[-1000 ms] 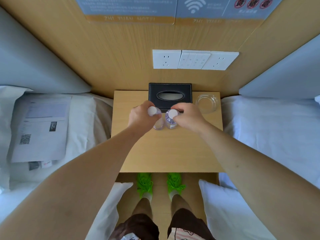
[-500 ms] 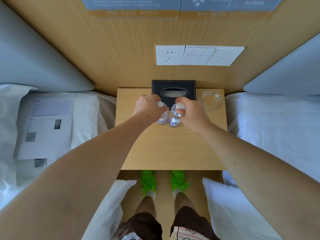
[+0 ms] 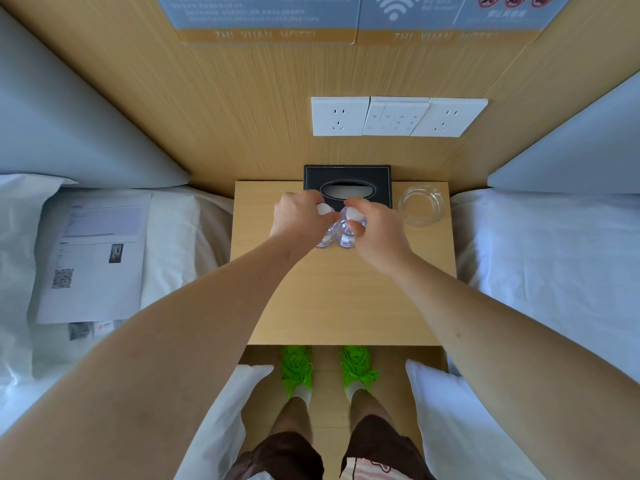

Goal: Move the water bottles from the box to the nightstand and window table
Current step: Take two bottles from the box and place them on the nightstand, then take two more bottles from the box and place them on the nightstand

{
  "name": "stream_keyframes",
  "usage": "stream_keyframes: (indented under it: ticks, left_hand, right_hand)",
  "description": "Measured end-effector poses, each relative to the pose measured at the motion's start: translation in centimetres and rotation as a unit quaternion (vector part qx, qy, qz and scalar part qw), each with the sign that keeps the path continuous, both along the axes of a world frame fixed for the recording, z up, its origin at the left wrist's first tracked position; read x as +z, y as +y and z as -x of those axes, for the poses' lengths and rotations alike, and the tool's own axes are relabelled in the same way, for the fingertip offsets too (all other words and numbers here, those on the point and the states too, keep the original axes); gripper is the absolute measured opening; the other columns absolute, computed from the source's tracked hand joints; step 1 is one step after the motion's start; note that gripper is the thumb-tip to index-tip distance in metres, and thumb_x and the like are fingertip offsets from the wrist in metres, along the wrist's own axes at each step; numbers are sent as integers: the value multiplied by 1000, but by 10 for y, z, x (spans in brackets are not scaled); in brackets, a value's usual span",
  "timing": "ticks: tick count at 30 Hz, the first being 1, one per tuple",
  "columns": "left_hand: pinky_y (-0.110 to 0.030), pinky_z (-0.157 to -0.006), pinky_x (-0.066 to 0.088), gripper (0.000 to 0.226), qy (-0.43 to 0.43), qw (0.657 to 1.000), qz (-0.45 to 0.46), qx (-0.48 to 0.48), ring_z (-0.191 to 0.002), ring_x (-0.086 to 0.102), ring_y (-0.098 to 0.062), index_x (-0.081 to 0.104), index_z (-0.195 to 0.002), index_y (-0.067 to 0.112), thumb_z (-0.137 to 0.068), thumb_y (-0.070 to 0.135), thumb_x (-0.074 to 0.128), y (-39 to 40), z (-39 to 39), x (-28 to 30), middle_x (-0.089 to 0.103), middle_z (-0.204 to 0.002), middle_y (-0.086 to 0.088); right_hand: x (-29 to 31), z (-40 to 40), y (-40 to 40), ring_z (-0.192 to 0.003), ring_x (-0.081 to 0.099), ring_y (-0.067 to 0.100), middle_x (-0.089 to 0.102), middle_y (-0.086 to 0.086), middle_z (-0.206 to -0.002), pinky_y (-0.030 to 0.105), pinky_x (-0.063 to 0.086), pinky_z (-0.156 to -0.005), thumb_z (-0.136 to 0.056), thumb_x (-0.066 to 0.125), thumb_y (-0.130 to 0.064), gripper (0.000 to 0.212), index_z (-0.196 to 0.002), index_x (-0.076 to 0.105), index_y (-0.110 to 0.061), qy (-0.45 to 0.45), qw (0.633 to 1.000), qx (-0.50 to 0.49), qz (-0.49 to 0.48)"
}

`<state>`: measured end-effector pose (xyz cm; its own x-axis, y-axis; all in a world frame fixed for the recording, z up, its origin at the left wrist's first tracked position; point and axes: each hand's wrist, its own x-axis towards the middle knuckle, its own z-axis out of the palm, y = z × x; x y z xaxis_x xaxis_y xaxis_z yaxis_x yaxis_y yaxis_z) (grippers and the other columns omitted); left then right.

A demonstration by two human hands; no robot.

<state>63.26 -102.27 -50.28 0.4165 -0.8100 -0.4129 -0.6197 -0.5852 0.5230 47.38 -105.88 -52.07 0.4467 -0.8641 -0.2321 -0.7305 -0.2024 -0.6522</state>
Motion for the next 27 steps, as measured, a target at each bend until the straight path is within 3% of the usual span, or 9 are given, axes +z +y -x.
stream_keyframes:
  ticks: [8, 13, 17, 20, 24, 27]
  left_hand:
    - [-33, -72, 48, 36, -6, 1000, -13, -21, -93, 63, -30, 68, -110, 15, -95, 48, 66, 10, 6, 5, 67, -99, -8]
    - [-32, -75, 45, 52, -12, 1000, -18, -17, -101, 62, -31, 59, -136, 16, -96, 50, 64, 12, 4, 30, 67, -110, -11]
    - [-33, -75, 43, 52, -63, 996, 7, -56, -105, 62, -31, 58, -137, 17, -97, 50, 63, 3, 3, 81, 65, -114, -9]
    - [-37, -84, 49, 54, -100, 990, 47, -92, -116, 61, -33, 56, -141, 17, -97, 48, 64, -8, 5, 134, 61, -127, -10]
    - [-42, -95, 51, 55, -131, 972, 119, -153, -123, 58, -34, 53, -144, 17, -98, 46, 62, -27, 12, 208, 59, -137, -10]
    - [-47, -104, 49, 61, -148, 950, 165, -222, -133, 51, -34, 46, -150, 20, -98, 48, 61, -39, 29, 258, 49, -152, -10]
  right_hand:
    - [8, 3, 5, -125, 56, 32, 63, 11, -136, 41, 46, -98, -102, 58, -16, 48, -150, 51, -18, 26, 999, 11, -30]
    - [33, 9, 1, -135, 50, 28, 54, 9, -148, 38, 43, -106, -103, 54, -18, 52, -154, 44, -20, 53, 998, 12, -37]
    - [82, 12, -10, -134, 50, 29, 53, 10, -149, 40, 45, -104, -101, 55, -23, 54, -154, 45, -23, 67, 998, 18, -14]
    - [130, 15, -19, -118, 59, 32, 60, 14, -137, 40, 49, -97, -100, 58, -24, 51, -150, 48, -20, 68, 997, 4, 21]
    - [201, 26, -25, -143, 41, 32, 44, 13, -156, 39, 36, -113, -100, 60, -26, 63, -158, 36, -20, 70, 994, -31, 77]
    - [251, 45, -17, -139, 45, 33, 47, 13, -152, 39, 40, -110, -97, 65, -27, 67, -157, 37, -20, 80, 985, -78, 131]
